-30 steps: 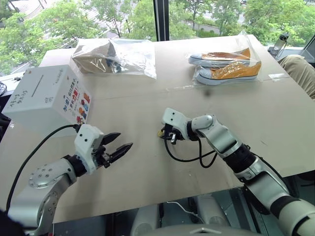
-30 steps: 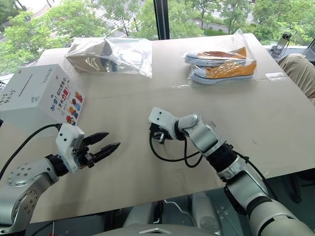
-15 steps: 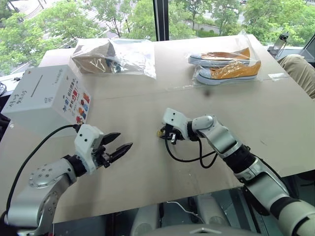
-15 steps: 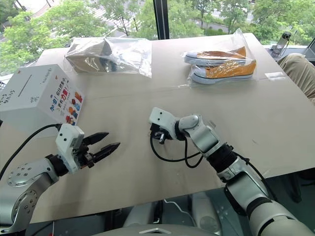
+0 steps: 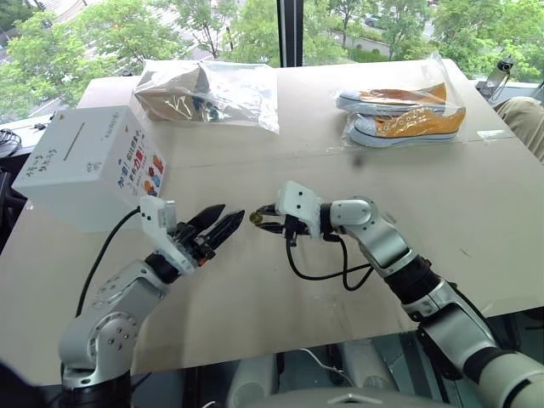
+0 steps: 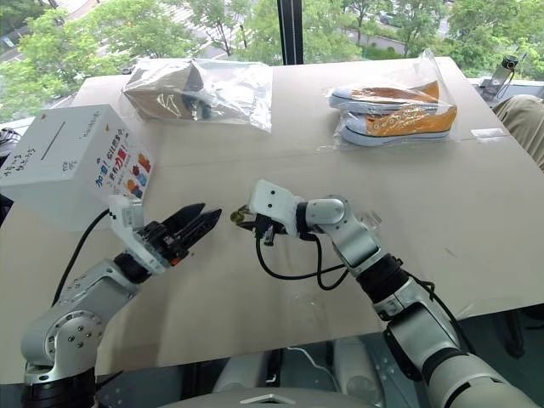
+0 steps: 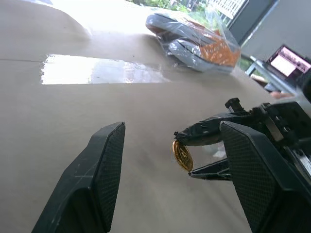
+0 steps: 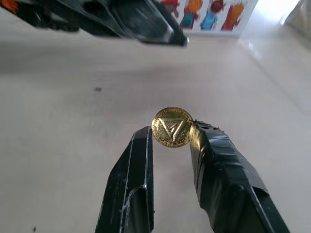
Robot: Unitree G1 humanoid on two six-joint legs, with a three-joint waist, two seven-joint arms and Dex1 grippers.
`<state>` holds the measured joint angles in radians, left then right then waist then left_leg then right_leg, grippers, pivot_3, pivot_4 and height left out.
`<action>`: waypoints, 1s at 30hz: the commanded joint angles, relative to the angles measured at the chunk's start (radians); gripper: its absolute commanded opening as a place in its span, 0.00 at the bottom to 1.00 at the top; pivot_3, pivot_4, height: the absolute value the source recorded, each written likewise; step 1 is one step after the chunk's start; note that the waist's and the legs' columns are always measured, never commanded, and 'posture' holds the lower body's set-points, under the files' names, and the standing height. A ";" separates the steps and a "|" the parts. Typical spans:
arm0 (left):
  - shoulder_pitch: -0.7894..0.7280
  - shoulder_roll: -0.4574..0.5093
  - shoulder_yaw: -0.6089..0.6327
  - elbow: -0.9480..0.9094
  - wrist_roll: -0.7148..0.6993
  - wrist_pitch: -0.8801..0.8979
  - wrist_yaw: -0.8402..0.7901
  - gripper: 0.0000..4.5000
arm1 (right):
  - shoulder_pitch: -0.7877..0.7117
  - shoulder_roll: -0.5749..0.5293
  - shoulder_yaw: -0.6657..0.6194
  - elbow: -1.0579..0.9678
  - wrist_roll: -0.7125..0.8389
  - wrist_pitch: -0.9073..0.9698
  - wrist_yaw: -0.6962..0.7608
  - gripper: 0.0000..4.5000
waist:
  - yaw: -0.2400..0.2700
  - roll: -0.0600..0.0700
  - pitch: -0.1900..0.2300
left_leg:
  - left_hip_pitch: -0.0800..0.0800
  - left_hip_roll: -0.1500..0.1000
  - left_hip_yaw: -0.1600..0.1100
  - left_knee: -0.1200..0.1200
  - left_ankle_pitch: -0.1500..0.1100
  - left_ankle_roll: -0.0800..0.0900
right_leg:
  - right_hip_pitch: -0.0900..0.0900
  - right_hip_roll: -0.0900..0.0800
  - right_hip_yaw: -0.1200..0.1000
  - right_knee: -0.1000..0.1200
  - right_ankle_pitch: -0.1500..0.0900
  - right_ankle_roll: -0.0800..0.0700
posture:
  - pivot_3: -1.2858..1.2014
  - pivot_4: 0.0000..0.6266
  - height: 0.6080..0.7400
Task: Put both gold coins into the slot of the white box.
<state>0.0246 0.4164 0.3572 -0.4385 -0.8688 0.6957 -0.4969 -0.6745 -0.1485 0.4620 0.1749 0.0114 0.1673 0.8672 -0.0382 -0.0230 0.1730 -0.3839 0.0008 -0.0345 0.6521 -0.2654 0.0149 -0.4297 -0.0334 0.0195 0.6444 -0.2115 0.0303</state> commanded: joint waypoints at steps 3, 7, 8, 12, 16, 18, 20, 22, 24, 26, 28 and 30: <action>-0.026 -0.017 -0.002 -0.005 -0.043 0.004 0.031 0.70 | -0.009 0.033 -0.032 0.020 -0.010 -0.134 -0.050 0.13 | -0.001 0.000 0.000 | 0.000 0.000 0.000 0.000 0.000 0.000 | 0.000 0.000 0.000 0.000 0.000 0.000 | 0.52 0.24 1.00; -0.032 -0.029 -0.011 -0.018 -0.075 0.015 0.046 0.70 | -0.022 0.039 -0.032 0.057 -0.030 -0.188 -0.067 0.13 | 0.000 0.000 0.000 | 0.000 0.000 0.000 0.000 0.000 0.000 | 0.000 0.000 0.000 0.000 0.000 0.000 | 0.52 0.24 1.00; -0.030 -0.029 -0.017 -0.028 -0.081 0.018 0.047 0.70 | -0.023 0.041 -0.034 0.064 -0.031 -0.200 -0.070 0.13 | 0.000 0.000 0.000 | 0.000 0.000 0.000 0.000 0.000 -0.001 | 0.000 0.000 0.000 0.000 0.000 0.000 | 0.52 0.24 1.00; -0.025 -0.037 -0.020 -0.057 -0.115 0.018 0.063 0.70 | -0.031 0.056 -0.046 0.081 -0.025 -0.233 -0.079 0.13 | 0.000 0.000 0.000 | 0.000 0.000 0.000 0.000 0.000 -0.001 | 0.000 0.000 0.000 0.000 0.000 0.000 | 0.52 0.24 1.00; -0.035 -0.038 -0.008 -0.048 -0.141 0.012 0.081 0.70 | -0.033 0.071 -0.054 0.087 -0.022 -0.249 -0.079 0.13 | 0.000 0.000 0.000 | 0.000 0.000 0.000 0.000 0.000 -0.001 | 0.000 0.000 0.000 0.000 0.000 0.000 | 0.52 0.24 1.00; -0.040 -0.034 -0.010 -0.043 -0.146 0.013 0.088 0.58 | -0.033 0.081 -0.059 0.089 -0.021 -0.256 -0.081 0.13 | 0.000 0.000 0.000 | 0.000 0.000 0.000 0.000 0.000 -0.001 | 0.000 0.000 0.000 0.000 0.000 0.000 | 0.52 0.24 1.00; -0.044 -0.033 -0.014 -0.038 -0.143 0.014 0.095 0.58 | -0.034 0.086 -0.063 0.091 -0.021 -0.267 -0.081 0.13 | 0.000 0.000 0.000 | 0.000 0.000 0.000 0.000 0.000 -0.001 | 0.000 0.000 0.000 0.000 0.000 0.000 | 0.52 0.24 1.00; -0.048 -0.033 -0.015 -0.034 -0.141 0.014 0.098 0.58 | -0.034 0.090 -0.065 0.095 -0.023 -0.275 -0.079 0.13 | 0.000 0.000 0.000 | 0.000 0.000 0.000 0.000 0.000 -0.001 | 0.000 0.000 0.000 0.000 0.000 0.000 | 0.52 0.24 1.00; -0.052 -0.036 -0.012 -0.029 -0.149 0.015 0.101 0.58 | -0.034 0.093 -0.067 0.098 -0.024 -0.283 -0.079 0.13 | 0.000 0.000 0.000 | 0.000 0.000 0.000 0.000 0.001 -0.001 | 0.000 0.000 0.000 0.000 0.000 0.000 | 0.52 0.24 1.00; -0.057 -0.037 -0.010 -0.024 -0.158 0.016 0.104 0.58 | -0.032 0.094 -0.068 0.097 -0.021 -0.290 -0.077 0.13 | 0.000 0.000 0.000 | 0.000 0.000 0.000 0.000 0.001 -0.002 | 0.000 0.000 0.000 0.000 0.000 0.000 | 0.52 0.24 1.00; -0.059 -0.035 -0.008 -0.018 -0.164 0.016 0.103 0.58 | -0.031 0.095 -0.071 0.094 -0.017 -0.293 -0.076 0.13 | 0.000 0.000 0.000 | 0.000 0.000 0.000 0.000 0.001 -0.002 | 0.000 0.000 0.000 0.000 0.000 0.000 | 0.52 0.24 1.00; -0.061 -0.033 -0.011 -0.012 -0.165 0.016 0.102 0.58 | -0.032 0.096 -0.072 0.095 -0.016 -0.295 -0.076 0.13 | 0.000 0.000 0.000 | 0.000 0.000 0.000 0.000 0.001 -0.002 | 0.000 0.000 0.000 0.000 0.000 0.000 | 0.52 0.24 1.00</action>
<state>-0.0329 0.3773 0.3370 -0.4445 -1.0156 0.7190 -0.3907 -0.6840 -0.0675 0.4134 0.2915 -0.0262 -0.1003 0.7954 -0.0380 -0.0230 0.1729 -0.3837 0.0005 -0.0343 0.6522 -0.2645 0.0132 -0.4296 -0.0330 0.0199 0.6446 -0.2115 0.0301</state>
